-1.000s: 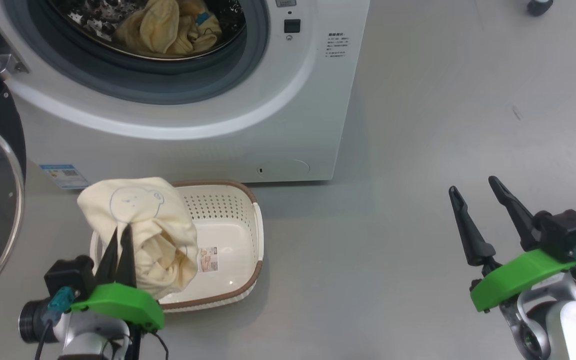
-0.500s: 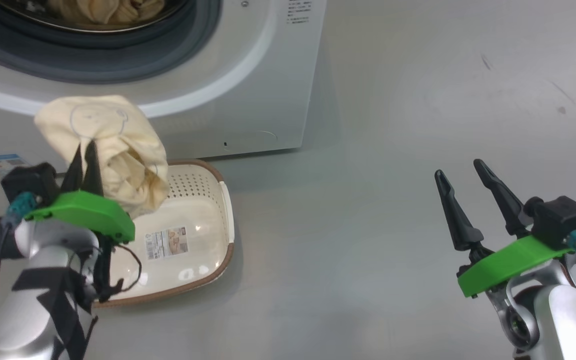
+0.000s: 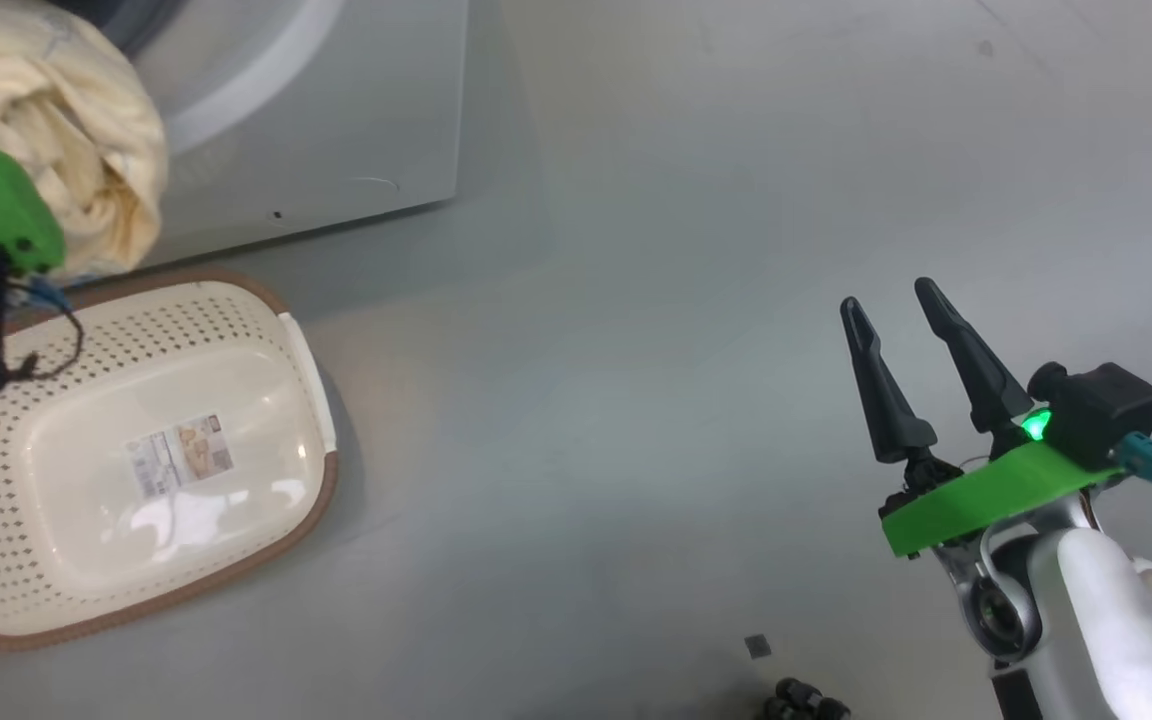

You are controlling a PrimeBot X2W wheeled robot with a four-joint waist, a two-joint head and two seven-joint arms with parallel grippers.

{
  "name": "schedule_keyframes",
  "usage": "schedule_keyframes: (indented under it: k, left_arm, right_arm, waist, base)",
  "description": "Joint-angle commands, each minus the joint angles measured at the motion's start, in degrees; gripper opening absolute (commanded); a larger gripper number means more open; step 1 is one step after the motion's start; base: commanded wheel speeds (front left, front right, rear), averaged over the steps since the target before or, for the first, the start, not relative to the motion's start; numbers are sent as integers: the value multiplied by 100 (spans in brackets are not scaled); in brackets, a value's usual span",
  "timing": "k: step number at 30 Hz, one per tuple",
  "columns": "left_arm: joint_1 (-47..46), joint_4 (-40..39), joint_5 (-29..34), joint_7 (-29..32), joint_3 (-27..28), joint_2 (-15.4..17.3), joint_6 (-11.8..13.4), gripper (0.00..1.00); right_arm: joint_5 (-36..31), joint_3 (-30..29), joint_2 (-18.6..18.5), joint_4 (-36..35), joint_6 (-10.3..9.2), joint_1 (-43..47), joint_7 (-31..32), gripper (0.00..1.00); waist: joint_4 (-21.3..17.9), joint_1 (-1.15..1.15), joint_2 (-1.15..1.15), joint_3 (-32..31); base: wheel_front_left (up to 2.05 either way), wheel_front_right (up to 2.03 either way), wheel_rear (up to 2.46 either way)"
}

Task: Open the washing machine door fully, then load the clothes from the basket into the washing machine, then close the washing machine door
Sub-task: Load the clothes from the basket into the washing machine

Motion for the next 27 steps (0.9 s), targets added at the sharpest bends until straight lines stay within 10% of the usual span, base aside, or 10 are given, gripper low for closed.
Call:
schedule_keyframes:
  k: [1, 27]
  left_arm:
    - [-305, -141, 20, 34, 252, 369, -12, 0]
    - [-2996, -23, -543, 474, 1064, 1599, -426, 0]
  right_arm:
    - [40, 127, -60, -140, -2, -128, -90, 100]
    - [657, 602, -60, 368, -2, -587, -557, 100]
  waist:
    - [-279, -1, 0, 286]
    - [-706, -1, 0, 1505]
  base:
    - [0, 0, 0]
    - [0, 0, 0]
